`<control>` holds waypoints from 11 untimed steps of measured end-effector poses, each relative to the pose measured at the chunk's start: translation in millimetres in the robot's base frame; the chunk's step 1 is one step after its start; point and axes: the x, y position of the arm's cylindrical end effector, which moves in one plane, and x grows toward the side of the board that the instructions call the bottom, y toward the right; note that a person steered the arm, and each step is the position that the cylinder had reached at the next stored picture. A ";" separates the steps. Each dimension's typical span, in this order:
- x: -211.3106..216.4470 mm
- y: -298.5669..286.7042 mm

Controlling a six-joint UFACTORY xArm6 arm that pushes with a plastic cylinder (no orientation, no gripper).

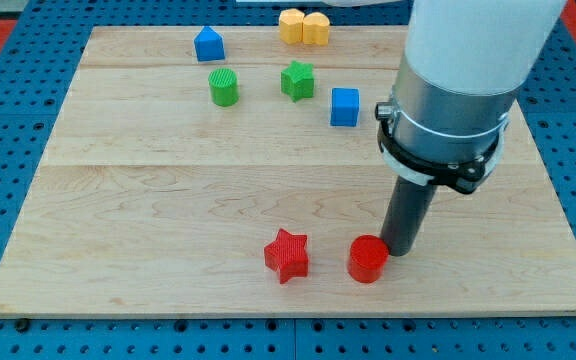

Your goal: Place the red circle to the right of the red star

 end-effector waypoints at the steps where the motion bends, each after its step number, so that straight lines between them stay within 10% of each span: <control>1: 2.4 -6.2; 11: 20.5 -38.2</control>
